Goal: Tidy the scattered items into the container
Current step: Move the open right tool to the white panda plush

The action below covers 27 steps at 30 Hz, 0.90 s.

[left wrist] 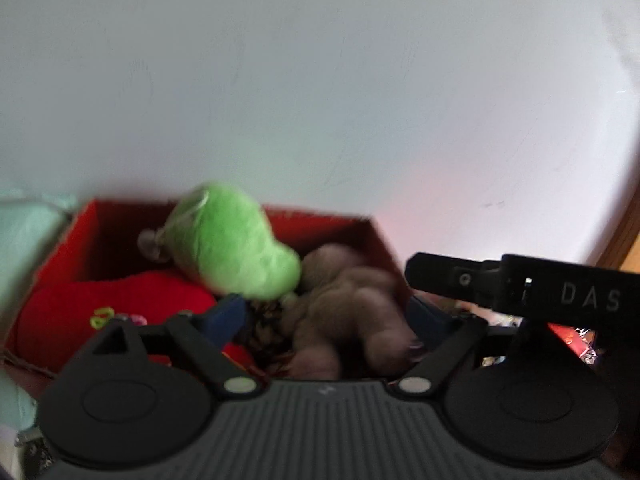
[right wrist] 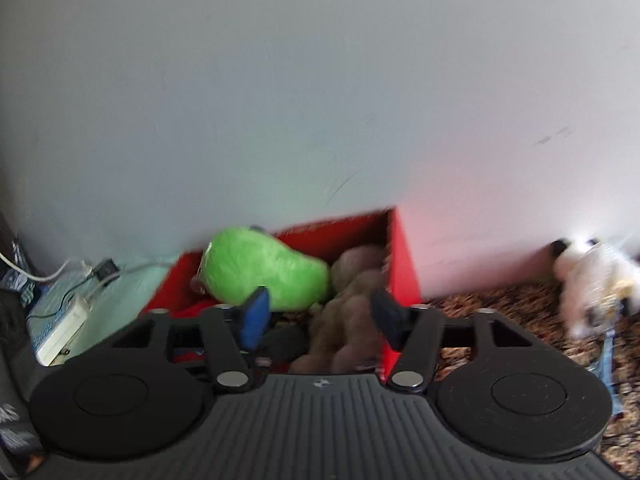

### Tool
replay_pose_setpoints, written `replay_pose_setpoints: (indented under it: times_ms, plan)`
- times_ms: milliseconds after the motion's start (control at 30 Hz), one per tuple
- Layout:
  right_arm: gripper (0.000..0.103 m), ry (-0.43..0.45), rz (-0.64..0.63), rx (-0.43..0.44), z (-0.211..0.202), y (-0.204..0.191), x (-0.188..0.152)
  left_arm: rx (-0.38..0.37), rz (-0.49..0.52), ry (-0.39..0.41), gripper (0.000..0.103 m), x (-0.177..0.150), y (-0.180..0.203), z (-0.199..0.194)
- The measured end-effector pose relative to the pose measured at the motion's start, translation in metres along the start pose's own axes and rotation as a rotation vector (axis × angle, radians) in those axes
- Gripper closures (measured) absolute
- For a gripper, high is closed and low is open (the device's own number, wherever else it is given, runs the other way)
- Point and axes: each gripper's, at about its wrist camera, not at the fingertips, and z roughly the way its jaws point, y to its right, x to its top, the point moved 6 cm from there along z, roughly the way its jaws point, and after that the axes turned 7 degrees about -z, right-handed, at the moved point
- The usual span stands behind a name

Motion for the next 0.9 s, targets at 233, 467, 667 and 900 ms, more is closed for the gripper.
replay_pose_setpoints:
  times_ms: [233,467,667,900]
  plan:
    - [0.034,0.02,0.027,-0.107,-0.043,0.071,-0.004,-0.091,0.16,-0.019,0.001,-0.019,0.084,-0.016]
    - [0.034,-0.056,0.135,-0.258,-0.072,0.177,-0.022,-0.109,0.248,-0.115,0.001,-0.056,0.165,0.029]
    - [0.031,-0.083,0.244,-0.238,-0.069,0.231,-0.025,-0.002,0.272,-0.171,0.001,-0.074,0.188,0.102]
    - [0.03,-0.127,0.267,-0.181,-0.024,0.251,-0.013,0.136,0.273,-0.187,0.001,-0.09,0.183,0.172]
